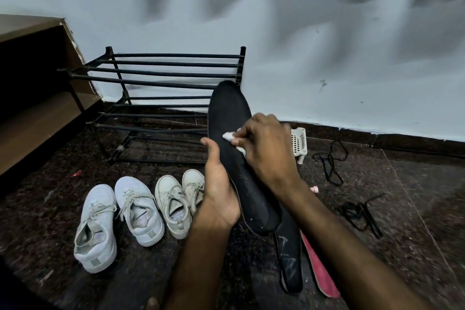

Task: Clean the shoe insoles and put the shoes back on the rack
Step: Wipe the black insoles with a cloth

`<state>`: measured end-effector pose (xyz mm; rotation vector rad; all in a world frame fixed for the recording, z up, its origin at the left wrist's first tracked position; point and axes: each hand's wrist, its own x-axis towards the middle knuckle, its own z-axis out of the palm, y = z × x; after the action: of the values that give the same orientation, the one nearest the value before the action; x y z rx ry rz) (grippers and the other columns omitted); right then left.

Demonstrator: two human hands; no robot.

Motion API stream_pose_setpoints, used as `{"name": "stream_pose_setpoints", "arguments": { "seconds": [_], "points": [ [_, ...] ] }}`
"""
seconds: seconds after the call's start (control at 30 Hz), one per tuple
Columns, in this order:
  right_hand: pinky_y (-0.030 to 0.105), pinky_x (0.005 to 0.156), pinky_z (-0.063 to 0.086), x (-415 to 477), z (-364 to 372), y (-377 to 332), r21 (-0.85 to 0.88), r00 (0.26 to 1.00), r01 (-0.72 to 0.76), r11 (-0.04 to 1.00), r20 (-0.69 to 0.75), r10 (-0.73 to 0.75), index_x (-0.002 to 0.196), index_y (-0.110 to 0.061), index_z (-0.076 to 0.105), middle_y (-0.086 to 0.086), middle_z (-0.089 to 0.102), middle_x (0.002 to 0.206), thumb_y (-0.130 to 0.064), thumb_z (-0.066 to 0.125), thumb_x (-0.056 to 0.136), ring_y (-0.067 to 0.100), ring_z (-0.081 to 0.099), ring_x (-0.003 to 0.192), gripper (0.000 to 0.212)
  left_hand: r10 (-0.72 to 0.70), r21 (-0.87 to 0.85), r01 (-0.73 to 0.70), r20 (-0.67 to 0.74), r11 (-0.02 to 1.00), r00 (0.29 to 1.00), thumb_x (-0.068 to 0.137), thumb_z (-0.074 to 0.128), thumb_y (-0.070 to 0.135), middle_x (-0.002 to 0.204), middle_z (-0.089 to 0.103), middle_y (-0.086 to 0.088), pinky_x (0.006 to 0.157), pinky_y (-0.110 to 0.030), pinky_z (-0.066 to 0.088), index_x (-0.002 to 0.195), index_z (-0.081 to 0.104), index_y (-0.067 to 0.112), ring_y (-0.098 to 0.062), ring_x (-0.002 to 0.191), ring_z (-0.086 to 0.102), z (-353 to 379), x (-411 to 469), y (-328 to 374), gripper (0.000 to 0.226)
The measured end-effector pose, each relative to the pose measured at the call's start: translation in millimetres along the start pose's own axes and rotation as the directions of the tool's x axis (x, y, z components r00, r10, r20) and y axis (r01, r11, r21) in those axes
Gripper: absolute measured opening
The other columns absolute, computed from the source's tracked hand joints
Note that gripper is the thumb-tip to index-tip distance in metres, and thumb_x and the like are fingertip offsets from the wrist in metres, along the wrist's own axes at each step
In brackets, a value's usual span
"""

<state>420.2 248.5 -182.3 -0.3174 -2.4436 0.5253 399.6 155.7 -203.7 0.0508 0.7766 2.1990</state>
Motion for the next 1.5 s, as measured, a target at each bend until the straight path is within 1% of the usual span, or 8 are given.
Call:
{"name": "stream_pose_setpoints", "arguments": {
  "seconds": [0.27,0.4,0.6,0.7,0.87,1.03,1.33,1.5],
  "points": [
    [0.037,0.09,0.029,-66.0,-15.0,-12.4,-0.047,0.992,0.074,0.996,0.101,-0.069,0.08,-0.03,0.062,-0.014,0.059,0.086,-0.025,0.072,0.078,0.01,0.054,0.09,0.011,-0.004,-0.014,0.005,0.02,1.0,1.0,0.078,0.02,0.085,0.132,0.058,-0.012,0.078,-0.028,0.057,0.137,0.051,0.009,-0.026,0.113,0.059,-5.1,6.6,15.7,0.101],
    [0.044,0.094,0.029,-52.8,-10.1,-5.9,-0.145,0.996,0.085,0.986,0.046,-0.079,0.082,-0.032,0.064,-0.014,0.06,0.089,-0.026,0.073,0.078,0.01,0.053,0.094,0.011,0.004,-0.021,-0.002,0.06,1.0,0.998,0.082,0.022,0.081,0.111,0.07,-0.012,0.065,-0.022,0.058,0.122,0.061,0.005,-0.021,0.094,0.066,-3.2,4.6,9.9,0.094],
    [0.051,0.096,0.031,12.0,-7.5,-13.5,-0.232,0.998,0.064,0.971,0.016,-0.062,0.084,-0.027,0.066,-0.01,0.058,0.091,-0.025,0.071,0.08,0.015,0.055,0.096,0.007,-0.012,-0.021,0.013,0.034,1.0,0.999,0.09,0.032,0.067,0.103,0.072,-0.014,0.082,-0.039,0.056,0.096,0.076,0.012,-0.024,0.093,0.07,-6.9,1.2,0.4,0.071],
    [0.049,0.096,0.032,-30.3,-8.2,-19.2,-0.18,0.99,0.123,0.976,0.092,-0.107,0.084,-0.028,0.062,-0.011,0.057,0.09,-0.021,0.074,0.075,0.014,0.055,0.093,0.017,0.058,-0.081,-0.055,0.035,0.995,0.998,0.091,0.026,0.07,0.111,0.069,-0.013,0.084,-0.033,0.054,0.111,0.067,0.011,-0.024,0.098,0.067,-12.8,7.9,20.6,0.075],
    [0.04,0.095,0.026,-91.6,-2.9,-4.4,-0.017,0.997,0.062,0.998,0.041,-0.062,0.083,-0.031,0.063,-0.016,0.055,0.089,-0.026,0.069,0.08,0.009,0.052,0.089,0.009,0.212,-0.16,-0.195,0.096,0.968,0.973,0.093,0.016,0.067,0.12,0.068,-0.005,0.1,-0.061,0.039,0.123,0.063,0.015,-0.033,0.123,0.056,-20.3,10.5,36.0,0.077],
    [0.037,0.093,0.025,-21.1,1.1,-9.2,-0.027,0.996,-0.021,0.999,-0.083,0.018,0.083,-0.031,0.068,-0.013,0.053,0.099,-0.035,0.071,0.08,0.009,0.047,0.1,0.005,0.111,-0.163,-0.106,0.018,0.981,0.994,0.092,0.027,0.068,0.11,0.067,-0.015,0.067,-0.028,0.057,0.129,0.056,0.002,-0.022,0.086,0.067,-5.8,4.4,22.0,0.081],
    [0.036,0.094,0.025,-93.2,-1.7,-27.3,0.202,1.0,-0.016,0.979,-0.008,0.018,0.079,-0.03,0.064,-0.018,0.056,0.087,-0.032,0.067,0.08,0.004,0.05,0.091,0.004,0.345,-0.207,-0.326,0.065,0.922,0.936,0.095,0.011,0.065,0.132,0.059,0.006,0.087,-0.055,0.052,0.13,0.055,0.021,-0.022,0.116,0.061,-8.8,4.6,41.2,0.072],
    [0.047,0.102,0.027,-33.2,-0.6,-17.6,-0.042,0.998,0.034,0.999,-0.043,-0.036,0.087,-0.033,0.067,-0.016,0.058,0.094,-0.041,0.064,0.085,0.009,0.051,0.097,0.009,0.191,-0.145,-0.183,0.044,0.972,0.981,0.093,0.019,0.068,0.122,0.066,-0.007,0.072,-0.024,0.054,0.13,0.059,0.01,-0.02,0.097,0.066,-1.7,-1.8,28.9,0.079]
  ]
}}
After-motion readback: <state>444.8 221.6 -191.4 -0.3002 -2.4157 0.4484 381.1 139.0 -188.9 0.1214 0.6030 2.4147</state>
